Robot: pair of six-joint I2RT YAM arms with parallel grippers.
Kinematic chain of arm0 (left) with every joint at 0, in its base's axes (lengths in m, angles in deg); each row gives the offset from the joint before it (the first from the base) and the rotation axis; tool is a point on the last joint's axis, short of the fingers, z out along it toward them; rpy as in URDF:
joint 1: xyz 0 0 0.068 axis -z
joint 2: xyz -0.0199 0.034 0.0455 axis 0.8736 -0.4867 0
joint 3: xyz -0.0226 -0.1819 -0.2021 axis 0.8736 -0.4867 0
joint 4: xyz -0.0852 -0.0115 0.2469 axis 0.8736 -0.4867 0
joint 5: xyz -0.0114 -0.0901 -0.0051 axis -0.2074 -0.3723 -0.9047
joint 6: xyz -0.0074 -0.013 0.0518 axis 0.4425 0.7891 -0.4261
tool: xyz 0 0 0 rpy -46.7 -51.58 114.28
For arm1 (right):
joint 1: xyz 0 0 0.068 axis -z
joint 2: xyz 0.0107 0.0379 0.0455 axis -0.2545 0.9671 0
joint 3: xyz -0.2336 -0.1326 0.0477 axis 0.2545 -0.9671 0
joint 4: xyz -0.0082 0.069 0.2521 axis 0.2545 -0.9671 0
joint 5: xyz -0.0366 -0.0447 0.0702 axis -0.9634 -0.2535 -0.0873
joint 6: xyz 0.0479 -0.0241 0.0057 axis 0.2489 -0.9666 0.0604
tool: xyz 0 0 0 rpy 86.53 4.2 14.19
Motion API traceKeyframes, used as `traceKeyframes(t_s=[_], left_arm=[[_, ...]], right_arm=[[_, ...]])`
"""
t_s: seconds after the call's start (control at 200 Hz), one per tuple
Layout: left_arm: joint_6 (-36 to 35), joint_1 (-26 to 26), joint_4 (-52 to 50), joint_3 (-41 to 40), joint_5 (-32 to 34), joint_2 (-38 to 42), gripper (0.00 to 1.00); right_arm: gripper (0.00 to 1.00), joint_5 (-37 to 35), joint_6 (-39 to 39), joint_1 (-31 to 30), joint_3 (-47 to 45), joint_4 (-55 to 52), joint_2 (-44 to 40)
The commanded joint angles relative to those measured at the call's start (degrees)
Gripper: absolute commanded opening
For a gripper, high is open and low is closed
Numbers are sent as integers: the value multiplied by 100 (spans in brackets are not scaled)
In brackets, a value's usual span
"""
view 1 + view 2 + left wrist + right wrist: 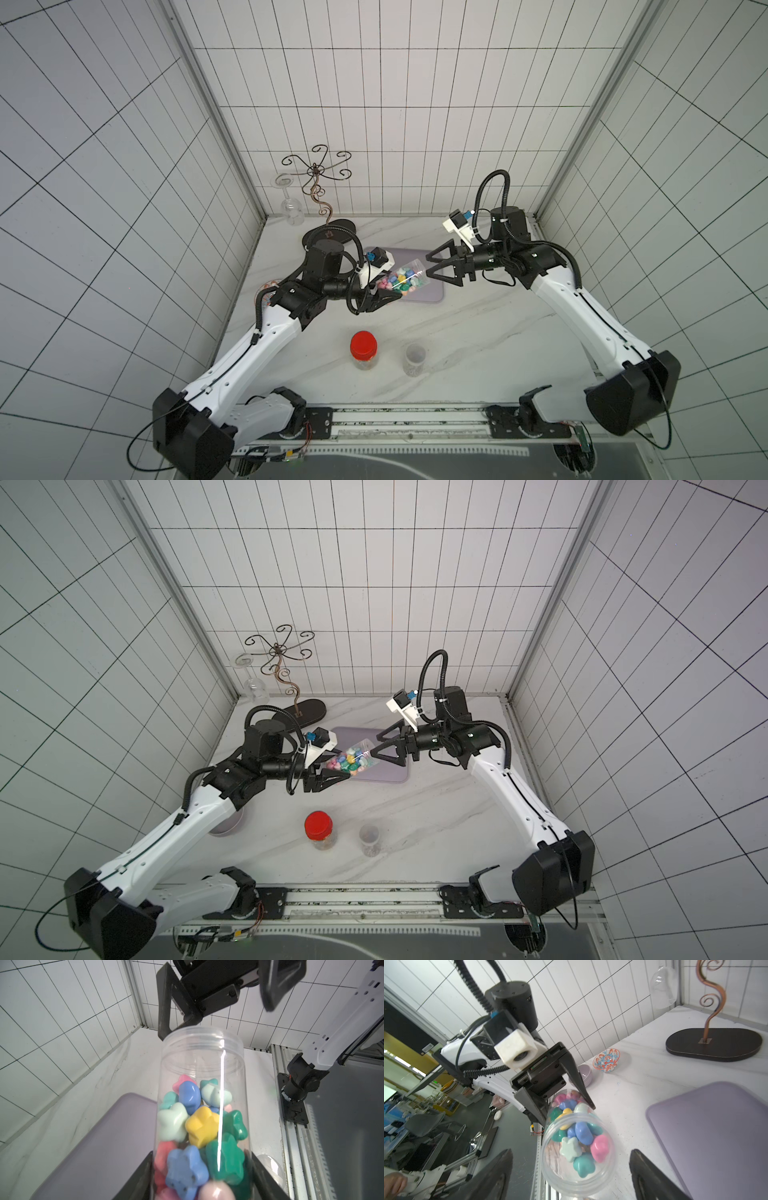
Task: Pour the candies out of the jar
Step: Unscrew the lid from the jar.
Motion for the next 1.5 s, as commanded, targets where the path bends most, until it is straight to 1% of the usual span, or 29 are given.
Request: traceKeyframes(t_s=[0.0,0.07,0.13,0.24,0.365,0.44,0.555,0.775,0.985,1.075,1.15,1.345,1.495], left_arm=[[-305,205,249,-34,865,172,43],[-399,359,332,-130,1383,185,42],[-484,485,414,-218,1761,225,41],[-555,618,650,-419,2221,377,41],[-587,654,821,-545,2438,520,41],[-601,654,857,-572,2466,561,41],[-601,662,884,-600,2467,545,40],[-560,662,884,-565,2363,491,41],[-553,662,875,-560,2361,483,40],[-542,662,860,-544,2328,474,41],[-535,662,853,-547,2335,474,41],[-522,657,845,-545,2324,509,41],[-506,662,840,-547,2315,509,41]], right_arm=[[92,-272,1423,177,259,375,24],[92,-198,1891,208,289,384,118],[92,-189,2108,212,269,359,167],[92,-336,2145,207,182,157,200],[92,-235,1987,196,-51,-152,371],[92,-240,1930,169,-237,-219,438],[96,-196,1919,22,-372,-181,532],[96,-35,1930,-323,-343,-14,813],[89,48,2024,-372,-360,213,852],[83,59,2018,-371,-386,247,871],[82,57,2017,-364,-378,276,870],[73,199,2102,-364,-359,444,926],[68,191,2089,-359,-347,488,924]])
